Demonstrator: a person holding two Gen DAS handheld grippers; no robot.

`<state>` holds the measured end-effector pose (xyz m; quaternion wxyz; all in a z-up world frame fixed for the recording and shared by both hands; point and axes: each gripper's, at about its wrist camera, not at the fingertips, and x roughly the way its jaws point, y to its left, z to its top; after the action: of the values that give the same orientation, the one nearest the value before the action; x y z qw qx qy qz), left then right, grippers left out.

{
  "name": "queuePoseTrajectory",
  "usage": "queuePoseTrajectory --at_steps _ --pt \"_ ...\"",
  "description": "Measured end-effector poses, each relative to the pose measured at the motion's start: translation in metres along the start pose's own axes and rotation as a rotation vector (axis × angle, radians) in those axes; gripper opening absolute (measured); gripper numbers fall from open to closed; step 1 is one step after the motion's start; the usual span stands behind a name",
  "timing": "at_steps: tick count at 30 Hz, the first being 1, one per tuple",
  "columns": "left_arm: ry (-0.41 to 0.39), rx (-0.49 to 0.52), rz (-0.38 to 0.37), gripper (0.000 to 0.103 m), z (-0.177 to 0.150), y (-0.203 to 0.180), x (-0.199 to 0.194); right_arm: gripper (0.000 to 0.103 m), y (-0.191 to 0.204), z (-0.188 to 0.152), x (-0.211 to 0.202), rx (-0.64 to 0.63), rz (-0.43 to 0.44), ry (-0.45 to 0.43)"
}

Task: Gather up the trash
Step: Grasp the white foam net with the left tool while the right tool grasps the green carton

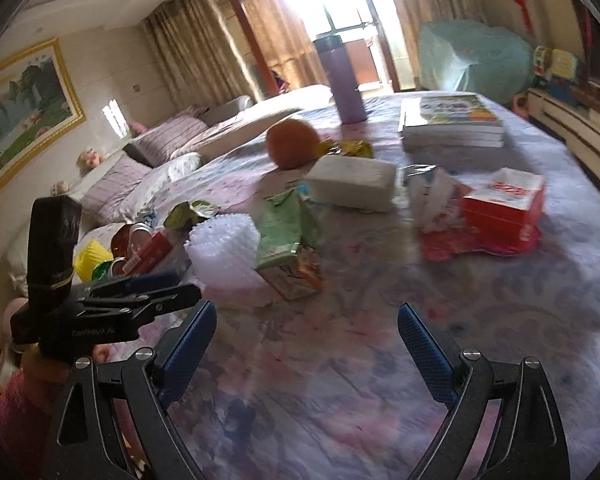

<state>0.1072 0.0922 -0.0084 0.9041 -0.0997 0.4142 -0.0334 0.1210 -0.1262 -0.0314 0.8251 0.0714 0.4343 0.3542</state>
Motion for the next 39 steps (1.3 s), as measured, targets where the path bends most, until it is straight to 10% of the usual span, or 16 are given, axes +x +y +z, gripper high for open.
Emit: queuePoseTrajectory --at_steps 13,21,25,28,39 --pt "0.014 0.126 -0.052 0.071 0.026 0.009 0.041 0.077 0.012 0.019 0.049 -0.065 -0.013 0.083" --pt "0.014 0.152 -0.112 0.069 0.033 0.0 0.057 0.039 -0.003 0.027 0.064 -0.024 0.023 0.12" --pt "0.04 0.161 -0.135 0.032 0.031 -0.012 0.064 0.032 -0.01 0.024 0.053 0.001 0.034 0.102" --pt "0.039 0.136 -0.128 0.023 0.03 -0.021 0.065 0.032 -0.016 0.02 0.039 0.019 0.031 0.084" --pt "0.024 0.121 -0.206 0.02 0.019 -0.07 0.057 0.032 -0.055 -0.003 -0.028 0.107 -0.039 0.002"
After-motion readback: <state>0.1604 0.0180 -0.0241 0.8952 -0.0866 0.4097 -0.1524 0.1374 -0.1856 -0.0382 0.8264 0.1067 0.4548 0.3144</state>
